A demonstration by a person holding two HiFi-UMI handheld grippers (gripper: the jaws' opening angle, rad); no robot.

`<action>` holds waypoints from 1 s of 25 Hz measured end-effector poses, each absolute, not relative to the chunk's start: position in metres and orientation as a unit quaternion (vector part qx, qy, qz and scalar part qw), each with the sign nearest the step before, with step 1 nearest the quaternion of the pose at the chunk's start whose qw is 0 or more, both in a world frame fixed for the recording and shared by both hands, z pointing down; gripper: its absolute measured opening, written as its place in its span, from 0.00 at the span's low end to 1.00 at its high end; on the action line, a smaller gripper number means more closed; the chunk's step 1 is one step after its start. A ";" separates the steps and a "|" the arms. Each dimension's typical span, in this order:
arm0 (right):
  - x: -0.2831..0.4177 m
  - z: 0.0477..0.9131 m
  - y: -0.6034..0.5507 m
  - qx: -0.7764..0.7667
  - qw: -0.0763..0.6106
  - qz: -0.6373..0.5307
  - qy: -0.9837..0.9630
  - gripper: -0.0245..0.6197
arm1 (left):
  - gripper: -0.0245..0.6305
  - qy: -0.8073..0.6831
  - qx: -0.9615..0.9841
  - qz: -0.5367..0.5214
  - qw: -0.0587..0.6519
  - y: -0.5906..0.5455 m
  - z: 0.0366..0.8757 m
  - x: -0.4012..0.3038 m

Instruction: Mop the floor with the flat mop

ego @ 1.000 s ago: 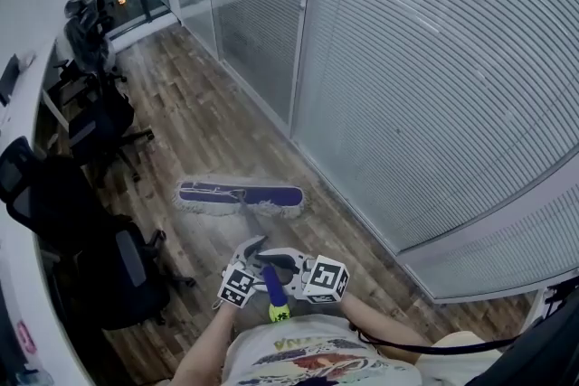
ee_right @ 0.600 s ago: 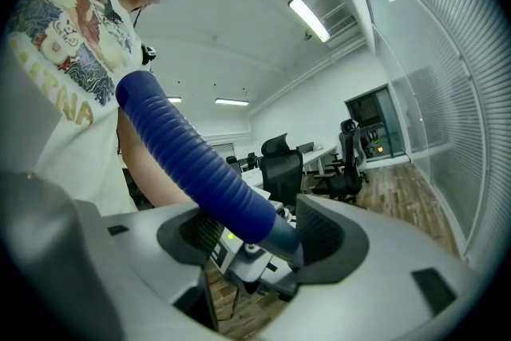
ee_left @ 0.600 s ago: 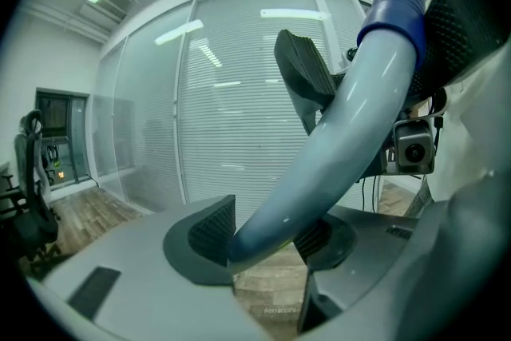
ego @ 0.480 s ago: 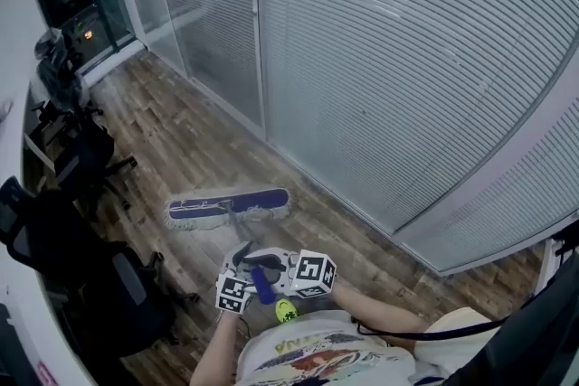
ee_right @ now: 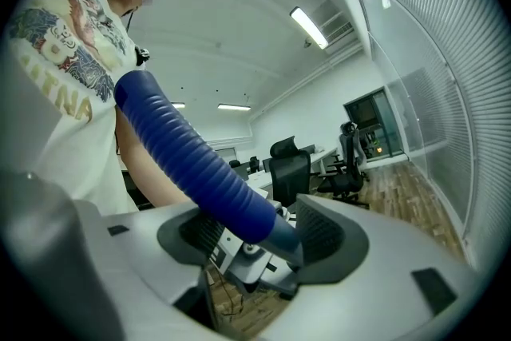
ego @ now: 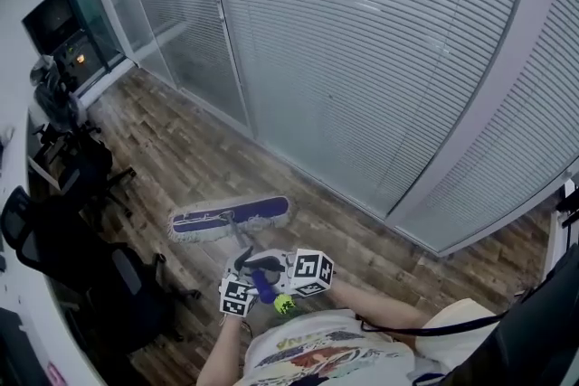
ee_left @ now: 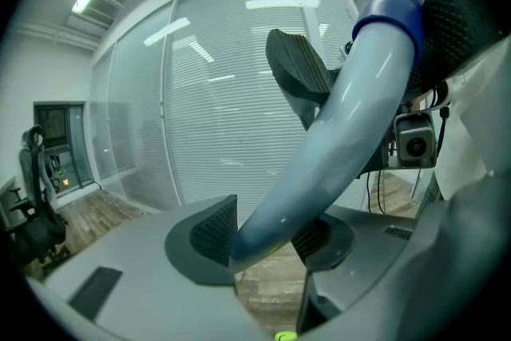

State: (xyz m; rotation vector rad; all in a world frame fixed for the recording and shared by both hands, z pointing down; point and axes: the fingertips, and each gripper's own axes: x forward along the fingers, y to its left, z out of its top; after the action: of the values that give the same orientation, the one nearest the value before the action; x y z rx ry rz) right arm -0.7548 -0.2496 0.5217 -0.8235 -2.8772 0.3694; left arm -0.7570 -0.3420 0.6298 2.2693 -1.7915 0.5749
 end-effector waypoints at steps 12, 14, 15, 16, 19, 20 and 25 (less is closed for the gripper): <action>-0.557 0.530 -0.149 -0.307 0.074 0.118 -0.941 0.43 | 0.29 -0.619 0.754 0.199 0.098 -0.242 0.640 -0.564; -0.525 0.529 -0.133 -0.314 0.078 0.119 -0.939 0.43 | 0.29 -0.616 0.754 0.204 0.099 -0.226 0.638 -0.533; -0.510 0.528 -0.128 -0.315 0.078 0.120 -0.938 0.43 | 0.29 -0.614 0.755 0.206 0.100 -0.221 0.638 -0.518; -0.497 0.528 -0.124 -0.316 0.078 0.122 -0.938 0.43 | 0.29 -0.612 0.756 0.209 0.102 -0.216 0.638 -0.504; -0.464 0.528 -0.115 -0.316 0.081 0.124 -0.937 0.43 | 0.29 -0.604 0.759 0.219 0.109 -0.203 0.648 -0.471; -0.455 0.527 -0.111 -0.317 0.082 0.125 -0.937 0.43 | 0.29 -0.602 0.759 0.220 0.113 -0.198 0.649 -0.462; -0.426 0.517 -0.088 -0.313 0.081 0.131 -0.937 0.43 | 0.29 -0.602 0.762 0.209 0.116 -0.176 0.629 -0.431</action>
State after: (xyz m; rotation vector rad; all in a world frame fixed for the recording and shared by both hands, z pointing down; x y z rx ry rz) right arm -0.4260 -0.0877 0.5165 -0.9343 -2.8017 0.3917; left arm -0.4312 -0.1763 0.6288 2.2304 -1.7644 0.6117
